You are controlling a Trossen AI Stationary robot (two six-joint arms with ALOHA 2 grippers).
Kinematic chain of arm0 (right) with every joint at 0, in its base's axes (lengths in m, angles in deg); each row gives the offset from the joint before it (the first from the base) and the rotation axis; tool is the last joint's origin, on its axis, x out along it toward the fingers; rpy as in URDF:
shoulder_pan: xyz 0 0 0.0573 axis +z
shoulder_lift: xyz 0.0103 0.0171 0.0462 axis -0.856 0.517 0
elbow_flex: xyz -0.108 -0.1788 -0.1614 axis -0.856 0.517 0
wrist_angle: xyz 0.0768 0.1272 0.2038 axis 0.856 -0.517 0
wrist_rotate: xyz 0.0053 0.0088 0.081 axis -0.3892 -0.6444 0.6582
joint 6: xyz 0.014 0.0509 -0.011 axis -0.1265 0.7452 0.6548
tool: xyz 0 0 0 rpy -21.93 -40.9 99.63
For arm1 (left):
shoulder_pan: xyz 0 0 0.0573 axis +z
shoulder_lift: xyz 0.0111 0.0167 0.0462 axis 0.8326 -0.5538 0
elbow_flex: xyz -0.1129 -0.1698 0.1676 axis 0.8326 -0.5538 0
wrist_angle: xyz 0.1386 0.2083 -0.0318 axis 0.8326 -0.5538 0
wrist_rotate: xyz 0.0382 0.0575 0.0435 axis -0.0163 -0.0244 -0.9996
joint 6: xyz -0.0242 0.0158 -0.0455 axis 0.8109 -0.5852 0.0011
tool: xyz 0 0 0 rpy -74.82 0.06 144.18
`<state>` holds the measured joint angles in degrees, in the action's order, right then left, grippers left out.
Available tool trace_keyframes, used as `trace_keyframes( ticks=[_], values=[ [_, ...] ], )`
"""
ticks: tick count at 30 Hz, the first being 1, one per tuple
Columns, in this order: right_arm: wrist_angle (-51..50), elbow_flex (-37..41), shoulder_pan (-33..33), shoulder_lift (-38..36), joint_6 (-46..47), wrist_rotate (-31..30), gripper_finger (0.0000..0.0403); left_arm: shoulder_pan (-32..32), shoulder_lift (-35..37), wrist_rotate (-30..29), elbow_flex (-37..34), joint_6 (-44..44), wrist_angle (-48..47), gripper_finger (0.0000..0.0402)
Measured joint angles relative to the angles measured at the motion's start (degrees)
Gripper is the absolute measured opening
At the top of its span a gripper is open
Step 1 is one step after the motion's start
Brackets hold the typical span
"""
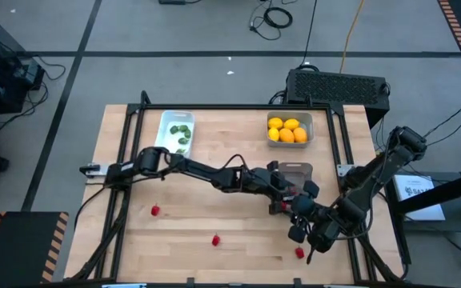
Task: Sort produce into baskets
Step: Put the red chili pepper into the black bin
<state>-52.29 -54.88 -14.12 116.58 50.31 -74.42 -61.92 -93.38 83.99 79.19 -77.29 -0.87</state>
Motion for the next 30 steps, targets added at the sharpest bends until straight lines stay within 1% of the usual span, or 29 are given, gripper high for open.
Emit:
trace_keyframes(
  ticks=[2, 6, 10, 14, 18, 21, 23, 27, 30],
  values=[
    [0.87, 0.00, 0.01, 0.00, 0.22, 0.79, 0.0125, -0.22, 0.01, -1.12, 0.00, -0.16, 0.02, 0.0171],
    [2.30, 0.02, 0.14, 0.00, 2.82, 3.43, 0.0125, -0.30, 0.03, -1.19, 0.00, 0.47, -1.30, 0.0220],
    [5.13, 0.02, 2.02, -0.02, 5.86, 4.69, 0.0125, -0.99, 3.00, -0.96, -0.04, 1.88, -8.34, 0.0249],
    [10.82, 0.02, 4.65, -0.02, 4.17, 4.69, 0.0125, -2.72, 7.70, -3.45, 0.02, 4.66, -24.21, 0.0254],
    [17.18, 0.02, 6.62, 0.00, 0.95, 4.54, 0.0125, -6.49, 11.46, -5.73, 0.00, 10.50, -40.60, 0.0254],
    [22.39, 0.02, 7.76, 0.98, -1.46, 4.34, 0.0125, -10.66, 13.68, -10.60, 0.00, 16.16, -49.01, 0.0254],
    [25.67, 0.02, 8.50, 2.58, -2.80, 4.32, 0.0125, -14.16, 14.71, -15.61, -0.02, 20.47, -54.63, 0.0254],
    [33.11, 0.00, 10.22, 7.55, -4.65, 4.55, 0.0125, -20.78, 16.23, -24.01, -0.04, 30.32, -61.58, 0.0254],
    [37.33, 0.02, 11.90, 11.50, -4.98, 4.92, 0.0125, -24.71, 16.68, -27.54, -0.02, 39.81, -62.93, 0.0254]
  ],
)
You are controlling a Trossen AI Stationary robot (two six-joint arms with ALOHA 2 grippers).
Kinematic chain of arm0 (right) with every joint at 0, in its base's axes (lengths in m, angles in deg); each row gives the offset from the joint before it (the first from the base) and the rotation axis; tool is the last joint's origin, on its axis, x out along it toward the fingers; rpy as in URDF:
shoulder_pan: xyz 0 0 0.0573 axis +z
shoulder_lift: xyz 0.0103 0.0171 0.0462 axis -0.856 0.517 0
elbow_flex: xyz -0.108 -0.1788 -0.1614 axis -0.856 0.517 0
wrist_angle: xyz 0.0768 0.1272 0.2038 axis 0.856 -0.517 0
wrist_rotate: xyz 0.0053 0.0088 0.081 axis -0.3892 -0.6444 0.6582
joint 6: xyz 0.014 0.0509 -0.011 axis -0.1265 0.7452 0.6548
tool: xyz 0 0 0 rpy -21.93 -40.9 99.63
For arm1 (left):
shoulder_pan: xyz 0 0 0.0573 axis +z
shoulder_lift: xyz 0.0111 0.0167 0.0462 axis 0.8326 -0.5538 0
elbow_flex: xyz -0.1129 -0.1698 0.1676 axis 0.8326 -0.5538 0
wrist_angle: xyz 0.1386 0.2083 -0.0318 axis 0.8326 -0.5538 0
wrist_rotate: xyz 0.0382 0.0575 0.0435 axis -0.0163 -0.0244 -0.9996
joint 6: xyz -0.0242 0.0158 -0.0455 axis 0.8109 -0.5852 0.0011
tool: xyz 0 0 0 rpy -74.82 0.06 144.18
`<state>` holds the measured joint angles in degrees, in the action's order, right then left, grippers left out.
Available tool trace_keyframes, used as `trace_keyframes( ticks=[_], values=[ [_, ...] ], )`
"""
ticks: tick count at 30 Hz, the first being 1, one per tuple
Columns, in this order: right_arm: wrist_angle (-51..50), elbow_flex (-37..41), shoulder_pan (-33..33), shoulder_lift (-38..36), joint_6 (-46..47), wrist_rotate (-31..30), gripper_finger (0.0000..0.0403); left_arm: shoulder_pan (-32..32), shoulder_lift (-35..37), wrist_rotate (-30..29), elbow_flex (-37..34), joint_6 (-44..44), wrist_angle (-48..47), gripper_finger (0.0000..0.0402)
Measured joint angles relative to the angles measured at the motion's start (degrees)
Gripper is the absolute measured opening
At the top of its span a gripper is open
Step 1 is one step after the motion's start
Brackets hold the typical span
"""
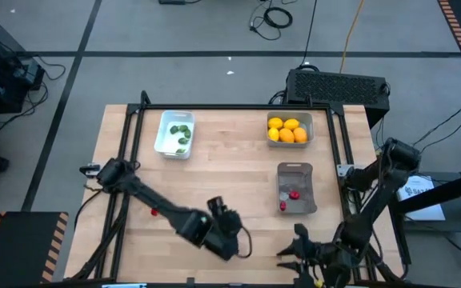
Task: Sort produce into baskets
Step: Put the red chili pepper into the black bin
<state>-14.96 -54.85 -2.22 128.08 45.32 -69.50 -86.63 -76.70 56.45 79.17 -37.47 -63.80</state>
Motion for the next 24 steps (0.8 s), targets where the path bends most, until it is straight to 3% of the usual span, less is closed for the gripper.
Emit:
trace_keyframes(
  ticks=[8, 14, 20, 24],
  values=[
    [5.69, 0.00, 2.50, 6.39, 0.31, 1.33, 0.0125, -6.87, -0.15, -3.21, -0.88, 30.17, -0.13, 0.0252],
    [5.74, 0.00, 2.46, 7.34, -1.84, 1.28, 0.0125, -9.59, -1.43, -6.10, -1.47, 35.59, -1.58, 0.0249],
    [6.14, 0.00, 2.59, 7.32, -5.63, 1.26, 0.0125, -9.88, -6.31, -6.01, -1.49, 32.66, -1.97, 0.0248],
    [6.11, 0.00, 3.07, 7.32, -6.59, 1.36, 0.0125, -9.90, -8.89, -5.40, -1.51, 39.95, -3.78, 0.0248]
  ],
)
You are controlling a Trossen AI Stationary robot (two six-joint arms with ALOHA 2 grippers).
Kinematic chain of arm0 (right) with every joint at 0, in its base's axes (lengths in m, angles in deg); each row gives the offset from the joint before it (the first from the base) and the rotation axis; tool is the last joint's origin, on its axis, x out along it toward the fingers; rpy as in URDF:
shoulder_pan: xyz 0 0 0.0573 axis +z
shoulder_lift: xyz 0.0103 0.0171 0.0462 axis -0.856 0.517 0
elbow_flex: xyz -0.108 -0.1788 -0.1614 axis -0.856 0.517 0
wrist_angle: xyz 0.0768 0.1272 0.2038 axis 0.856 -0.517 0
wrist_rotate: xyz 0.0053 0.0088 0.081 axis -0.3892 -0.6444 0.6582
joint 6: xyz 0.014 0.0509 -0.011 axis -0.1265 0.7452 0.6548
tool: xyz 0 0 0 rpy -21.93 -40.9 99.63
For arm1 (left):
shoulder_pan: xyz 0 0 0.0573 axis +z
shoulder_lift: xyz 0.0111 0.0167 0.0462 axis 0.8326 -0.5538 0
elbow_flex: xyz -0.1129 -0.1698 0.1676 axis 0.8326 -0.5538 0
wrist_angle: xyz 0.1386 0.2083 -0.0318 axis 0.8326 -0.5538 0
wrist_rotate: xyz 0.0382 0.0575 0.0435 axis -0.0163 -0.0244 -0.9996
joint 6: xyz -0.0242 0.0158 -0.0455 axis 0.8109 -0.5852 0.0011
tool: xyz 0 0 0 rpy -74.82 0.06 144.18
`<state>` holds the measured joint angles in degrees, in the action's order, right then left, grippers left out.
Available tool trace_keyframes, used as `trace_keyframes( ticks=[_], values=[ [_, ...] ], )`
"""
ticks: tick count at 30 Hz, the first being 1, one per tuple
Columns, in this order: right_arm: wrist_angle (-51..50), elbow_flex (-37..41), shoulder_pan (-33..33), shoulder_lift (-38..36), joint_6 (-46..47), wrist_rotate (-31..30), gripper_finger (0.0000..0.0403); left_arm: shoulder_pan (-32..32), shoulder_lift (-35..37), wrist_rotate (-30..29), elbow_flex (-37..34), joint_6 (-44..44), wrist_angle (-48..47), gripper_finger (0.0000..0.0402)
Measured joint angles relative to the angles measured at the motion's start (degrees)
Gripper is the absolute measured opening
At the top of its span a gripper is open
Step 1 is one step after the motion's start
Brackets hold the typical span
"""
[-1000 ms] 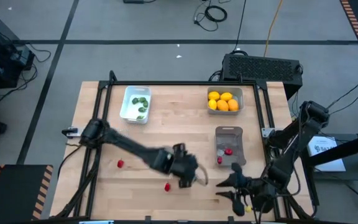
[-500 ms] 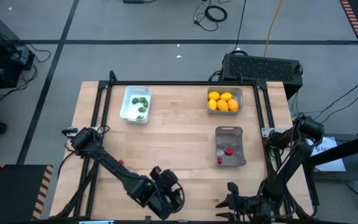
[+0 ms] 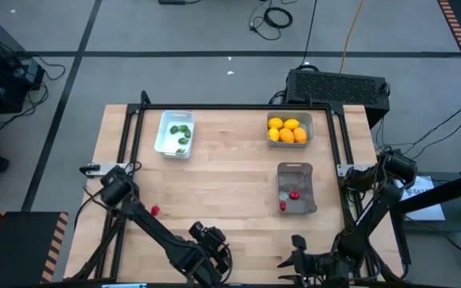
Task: Sort produce into baskets
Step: Put the red chili pepper into the black bin
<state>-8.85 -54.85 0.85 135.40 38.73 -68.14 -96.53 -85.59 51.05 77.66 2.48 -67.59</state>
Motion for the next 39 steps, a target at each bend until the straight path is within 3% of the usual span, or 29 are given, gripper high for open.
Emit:
trace_keyframes(
  ticks=[11, 22, 29, 33, 39],
  values=[
    [-0.04, 0.00, 1.14, 0.00, -2.00, 0.14, 0.0125, -0.76, -2.10, 3.14, 0.00, 10.50, -5.75, 0.0248],
    [-0.07, 0.00, 1.14, 0.00, -2.39, -0.06, 0.0125, -1.25, -4.83, 4.29, 0.02, 10.89, -3.30, 0.0248],
    [-0.23, 0.00, 1.14, 0.00, -2.39, -0.07, 0.0125, -2.39, -6.98, -0.37, 0.13, 10.80, -1.44, 0.0244],
    [-0.51, 0.00, 1.14, 0.00, -2.39, -0.08, 0.0125, -2.36, -6.99, -0.14, 0.13, 10.86, -1.91, 0.0205],
    [-0.57, 0.00, 1.14, 0.00, -2.39, -0.08, 0.0125, -2.29, -7.02, 0.25, 0.14, 10.88, -1.87, 0.0107]
  ],
)
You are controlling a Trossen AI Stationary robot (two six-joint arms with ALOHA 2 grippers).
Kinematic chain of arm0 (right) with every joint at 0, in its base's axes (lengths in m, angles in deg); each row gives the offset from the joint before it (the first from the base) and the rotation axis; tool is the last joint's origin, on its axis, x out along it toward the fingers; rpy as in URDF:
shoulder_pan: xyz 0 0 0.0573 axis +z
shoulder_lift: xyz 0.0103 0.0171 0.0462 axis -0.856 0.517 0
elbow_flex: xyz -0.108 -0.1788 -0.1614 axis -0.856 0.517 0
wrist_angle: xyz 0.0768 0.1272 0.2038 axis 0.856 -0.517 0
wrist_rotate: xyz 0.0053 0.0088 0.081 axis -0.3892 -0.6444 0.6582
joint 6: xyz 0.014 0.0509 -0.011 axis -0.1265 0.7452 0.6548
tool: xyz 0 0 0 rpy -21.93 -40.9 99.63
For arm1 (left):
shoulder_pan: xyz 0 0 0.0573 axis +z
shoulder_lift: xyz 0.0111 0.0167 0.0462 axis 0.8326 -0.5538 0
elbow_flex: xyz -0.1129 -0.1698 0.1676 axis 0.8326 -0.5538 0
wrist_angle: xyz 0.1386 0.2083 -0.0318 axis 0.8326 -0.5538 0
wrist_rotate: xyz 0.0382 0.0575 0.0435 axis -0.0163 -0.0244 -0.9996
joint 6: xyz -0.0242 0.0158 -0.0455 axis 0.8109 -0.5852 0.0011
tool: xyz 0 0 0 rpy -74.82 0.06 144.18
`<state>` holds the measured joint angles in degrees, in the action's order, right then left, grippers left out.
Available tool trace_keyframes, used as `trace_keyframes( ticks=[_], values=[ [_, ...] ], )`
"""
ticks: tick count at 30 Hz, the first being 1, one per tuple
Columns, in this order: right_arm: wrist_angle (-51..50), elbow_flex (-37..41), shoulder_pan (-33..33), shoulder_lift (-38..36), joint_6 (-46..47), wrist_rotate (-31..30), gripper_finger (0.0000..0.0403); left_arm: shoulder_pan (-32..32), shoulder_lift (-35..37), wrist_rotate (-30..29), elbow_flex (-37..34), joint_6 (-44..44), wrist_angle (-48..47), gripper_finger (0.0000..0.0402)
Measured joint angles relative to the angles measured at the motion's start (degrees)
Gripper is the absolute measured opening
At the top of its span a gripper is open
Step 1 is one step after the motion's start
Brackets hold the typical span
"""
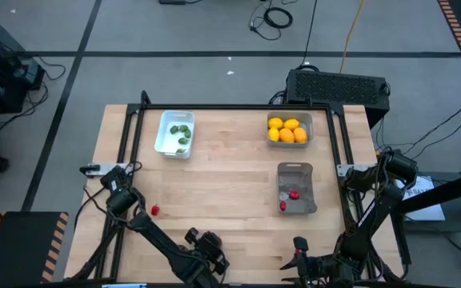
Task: Sort produce into baskets
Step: Put the red chili pepper into the black bin
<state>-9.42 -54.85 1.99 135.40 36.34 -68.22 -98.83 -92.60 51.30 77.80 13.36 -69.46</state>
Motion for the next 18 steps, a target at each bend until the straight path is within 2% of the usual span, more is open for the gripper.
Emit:
trace_keyframes(
  ticks=[3, 6, 8, 13, 16, 18],
  values=[
    [0.00, 0.00, 0.00, 0.00, 0.00, 0.00, 0.0125, 0.02, -0.08, -0.04, 0.57, -0.13, -0.51, 0.0065],
    [-0.02, 0.00, -0.01, 0.00, 0.00, 0.00, 0.0125, 0.31, -0.24, -0.64, 1.55, -0.36, -2.03, 0.0047],
    [-0.02, 0.00, 0.00, -0.02, 0.41, 0.00, 0.0125, 1.06, -0.28, -1.69, 2.22, -1.46, -2.95, 0.0050],
    [0.00, 0.00, 0.00, -0.04, 0.98, 1.32, 0.0125, 4.83, -0.28, -7.01, 4.83, -8.03, -2.71, 0.0090],
    [0.00, 0.00, 0.02, -0.04, 1.44, 1.74, 0.0125, 8.73, -0.24, -11.01, 7.47, -16.59, 0.05, 0.0100],
    [0.02, 0.00, 0.02, -0.04, 1.89, 2.97, 0.0125, 12.06, -0.24, -12.59, 8.97, -25.90, 5.35, 0.0102]
  ],
)
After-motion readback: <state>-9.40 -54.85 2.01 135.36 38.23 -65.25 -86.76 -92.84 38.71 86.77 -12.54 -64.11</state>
